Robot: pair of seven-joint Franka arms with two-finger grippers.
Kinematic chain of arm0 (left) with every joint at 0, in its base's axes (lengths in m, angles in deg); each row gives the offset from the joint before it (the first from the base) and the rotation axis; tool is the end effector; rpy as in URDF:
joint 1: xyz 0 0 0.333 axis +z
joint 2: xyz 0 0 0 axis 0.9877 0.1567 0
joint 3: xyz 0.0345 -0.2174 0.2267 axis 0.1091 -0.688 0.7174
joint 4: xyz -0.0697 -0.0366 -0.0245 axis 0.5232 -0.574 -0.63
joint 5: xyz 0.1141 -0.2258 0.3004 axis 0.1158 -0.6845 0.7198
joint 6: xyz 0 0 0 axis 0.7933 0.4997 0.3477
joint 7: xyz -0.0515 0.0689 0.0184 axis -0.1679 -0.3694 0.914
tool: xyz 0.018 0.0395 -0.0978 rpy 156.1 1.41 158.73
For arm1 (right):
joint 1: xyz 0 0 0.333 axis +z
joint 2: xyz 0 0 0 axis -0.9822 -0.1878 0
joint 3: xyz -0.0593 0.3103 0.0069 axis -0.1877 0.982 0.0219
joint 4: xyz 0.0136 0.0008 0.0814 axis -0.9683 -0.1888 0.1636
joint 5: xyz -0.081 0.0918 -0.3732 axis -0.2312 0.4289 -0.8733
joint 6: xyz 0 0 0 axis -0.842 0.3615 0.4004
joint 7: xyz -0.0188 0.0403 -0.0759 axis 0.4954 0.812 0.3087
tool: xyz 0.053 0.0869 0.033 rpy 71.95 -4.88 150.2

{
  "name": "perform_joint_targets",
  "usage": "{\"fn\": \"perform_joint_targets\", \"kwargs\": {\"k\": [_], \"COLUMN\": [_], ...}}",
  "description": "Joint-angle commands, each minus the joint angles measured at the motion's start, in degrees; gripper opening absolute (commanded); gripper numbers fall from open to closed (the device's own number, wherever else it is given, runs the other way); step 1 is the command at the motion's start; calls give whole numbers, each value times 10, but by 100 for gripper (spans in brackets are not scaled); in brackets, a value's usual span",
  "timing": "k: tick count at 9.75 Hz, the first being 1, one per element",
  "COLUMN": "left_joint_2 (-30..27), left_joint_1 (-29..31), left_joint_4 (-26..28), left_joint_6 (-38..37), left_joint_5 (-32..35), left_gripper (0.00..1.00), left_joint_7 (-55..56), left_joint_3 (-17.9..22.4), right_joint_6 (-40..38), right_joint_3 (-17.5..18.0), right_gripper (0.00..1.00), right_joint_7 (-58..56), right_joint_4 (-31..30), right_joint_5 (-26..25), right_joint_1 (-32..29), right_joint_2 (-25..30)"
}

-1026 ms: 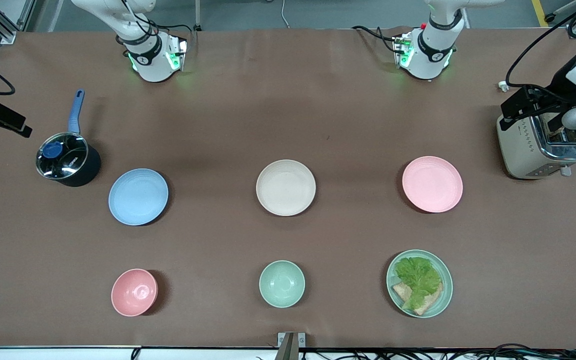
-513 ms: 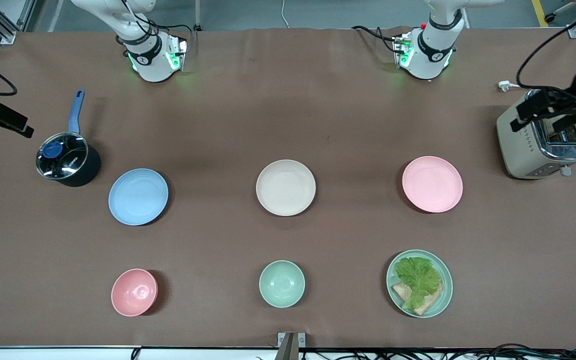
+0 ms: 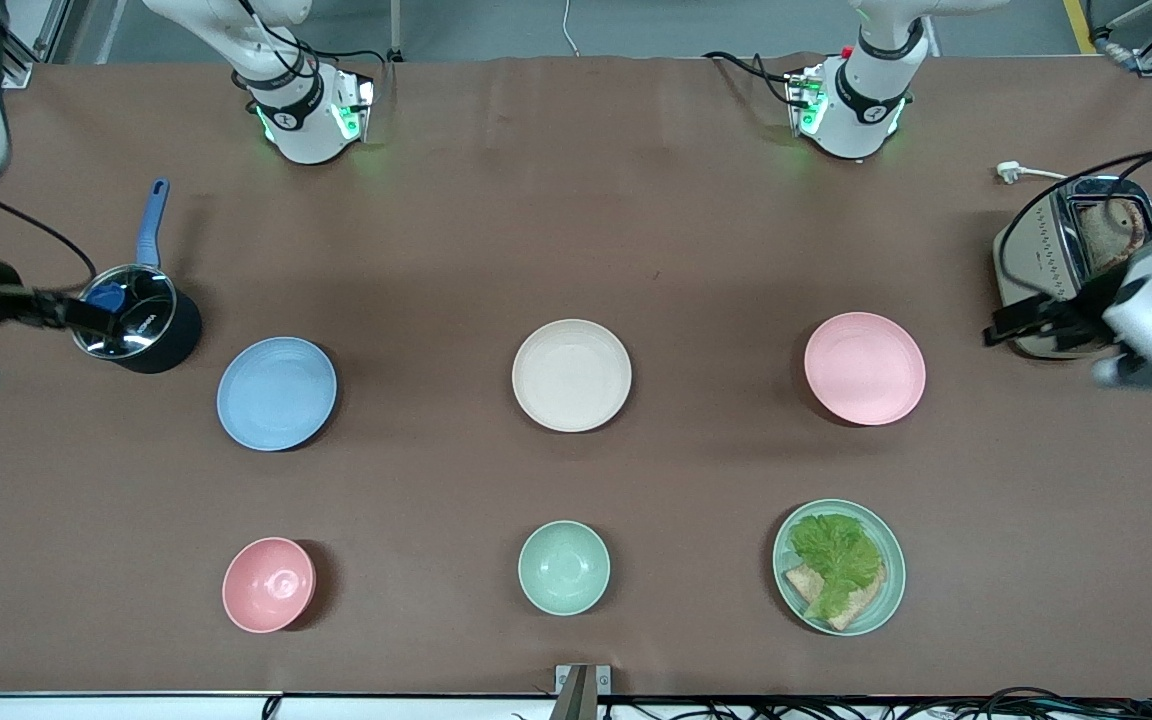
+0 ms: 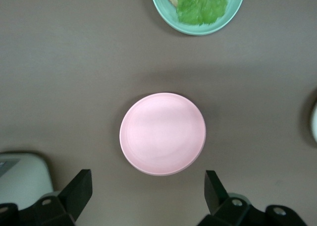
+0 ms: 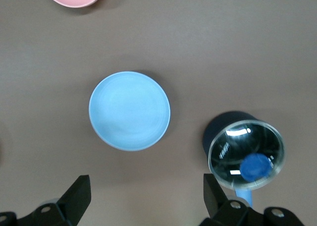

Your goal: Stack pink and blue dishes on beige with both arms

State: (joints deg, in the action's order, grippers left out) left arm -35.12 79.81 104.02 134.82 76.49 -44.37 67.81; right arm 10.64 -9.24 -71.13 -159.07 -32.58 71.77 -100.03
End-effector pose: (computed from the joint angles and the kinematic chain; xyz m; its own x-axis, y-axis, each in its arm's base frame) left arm 0.5963 0.0077 0.4475 0.9937 -0.0932 -0.0626 -0.0839 -0.9869 0.1376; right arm 0.6018 -0.0714 0.4764 0.9829 -0.1169 -0.1424 -0.1257 -0.9906 -0.0541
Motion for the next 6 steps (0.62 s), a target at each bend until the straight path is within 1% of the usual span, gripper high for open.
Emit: {"fn": "perform_joint_targets", "kwargs": {"k": [1,2,3,4,5,6], "left_joint_2": [33,62,83,110,131,143], "left_joint_1": [-1,0,4,13,13,14], "left_joint_4": [107,122,134,137,145,163], "left_joint_6": [126,173,216,235,259,290], "left_joint_5": [-3,-3,-3,-8,-24,-25], "left_gripper": [100,99,98,95,91,88], "left_joint_7": [-65,-79,-83,-94,-97,-97], "left_joint_3": [1,1,1,1,1,1], "right_joint_6": [111,143,170,201,242,278], "right_joint_3": [-3,-13,-13,-14,-14,-14], "right_gripper": [100,100,100,100,99,98], "right_joint_7": [-131,-146,-149,-186,-224,-244], "right_joint_4": [-107,-127,-141,-163,-187,-206], "right_joint_5": [80,84,104,155,190,201], "right_joint_1": [-59,-59,-60,-59,-59,-58], "right_joint_2": [-14,-29,-56,-85,-101,-110]}}
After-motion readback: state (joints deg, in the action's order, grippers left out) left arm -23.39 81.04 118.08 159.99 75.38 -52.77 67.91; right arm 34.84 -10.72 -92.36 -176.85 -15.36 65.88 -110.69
